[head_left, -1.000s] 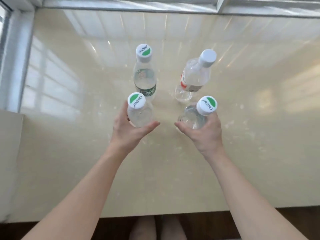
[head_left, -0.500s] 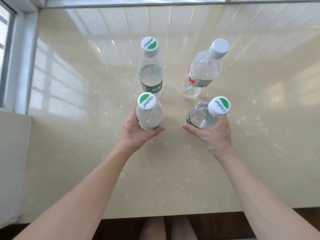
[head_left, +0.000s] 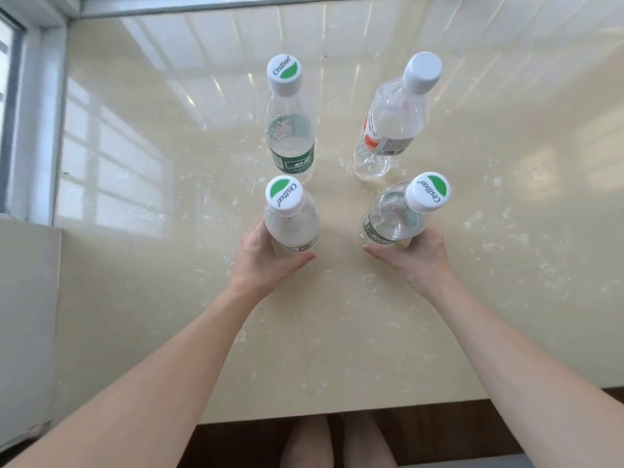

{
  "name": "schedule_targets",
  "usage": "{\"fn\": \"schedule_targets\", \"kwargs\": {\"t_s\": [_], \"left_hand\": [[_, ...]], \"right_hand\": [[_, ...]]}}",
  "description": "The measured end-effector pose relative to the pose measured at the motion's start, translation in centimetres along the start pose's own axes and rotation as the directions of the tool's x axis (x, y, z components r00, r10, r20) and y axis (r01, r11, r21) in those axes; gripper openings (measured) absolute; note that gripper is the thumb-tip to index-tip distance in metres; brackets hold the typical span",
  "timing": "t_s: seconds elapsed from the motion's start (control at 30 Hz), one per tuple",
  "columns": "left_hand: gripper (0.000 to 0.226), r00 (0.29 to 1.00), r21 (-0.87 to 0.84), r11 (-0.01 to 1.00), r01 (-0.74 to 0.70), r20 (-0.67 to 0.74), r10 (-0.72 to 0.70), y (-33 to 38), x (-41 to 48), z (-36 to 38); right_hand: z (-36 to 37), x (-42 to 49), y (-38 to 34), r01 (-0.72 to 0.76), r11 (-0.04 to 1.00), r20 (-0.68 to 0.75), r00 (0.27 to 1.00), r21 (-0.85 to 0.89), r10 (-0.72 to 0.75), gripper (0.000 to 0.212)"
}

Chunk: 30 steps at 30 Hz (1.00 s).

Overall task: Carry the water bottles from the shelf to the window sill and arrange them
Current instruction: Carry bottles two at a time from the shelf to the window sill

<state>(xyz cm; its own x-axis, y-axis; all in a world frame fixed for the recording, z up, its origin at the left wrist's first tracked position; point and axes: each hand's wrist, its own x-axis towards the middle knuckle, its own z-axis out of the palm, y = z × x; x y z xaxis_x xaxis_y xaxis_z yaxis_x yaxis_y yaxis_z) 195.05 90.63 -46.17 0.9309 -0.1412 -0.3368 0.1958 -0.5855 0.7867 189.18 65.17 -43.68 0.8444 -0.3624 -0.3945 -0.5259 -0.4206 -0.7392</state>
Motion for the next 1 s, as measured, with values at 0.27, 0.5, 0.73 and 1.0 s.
{"fn": "schedule_targets", "kwargs": {"t_s": [0.27,0.5,0.73,1.0], "left_hand": [[0.090,0.996,0.116,0.991,-0.065,0.075,0.056,0.3,-0.2,-1.5],[0.096,0.993,0.582,0.807,-0.104,0.112,0.048,3.6,-3.6,-8.7],[0.085,0.998,0.632,0.775,0.020,-0.060,0.022,12.8,-9.1,-15.2],[0.077,0.920,0.667,0.716,-0.206,-0.118,0.374,25.6,-14.4,-19.3]], "right_hand": [[-0.3,-0.8,-0.4,-0.007,1.000,0.032,0.999,-0.021,0.008,0.066],[-6.4,-3.1,-2.9,0.056,0.851,0.152,0.988,-0.523,0.028,0.087],[-12.7,-8.8,-10.4,0.182,0.715,0.083,0.982,-0.675,-0.171,0.065],[-16.3,-15.2,-22.3,0.295,0.670,-0.122,0.857,-0.681,-0.501,0.042]]}}
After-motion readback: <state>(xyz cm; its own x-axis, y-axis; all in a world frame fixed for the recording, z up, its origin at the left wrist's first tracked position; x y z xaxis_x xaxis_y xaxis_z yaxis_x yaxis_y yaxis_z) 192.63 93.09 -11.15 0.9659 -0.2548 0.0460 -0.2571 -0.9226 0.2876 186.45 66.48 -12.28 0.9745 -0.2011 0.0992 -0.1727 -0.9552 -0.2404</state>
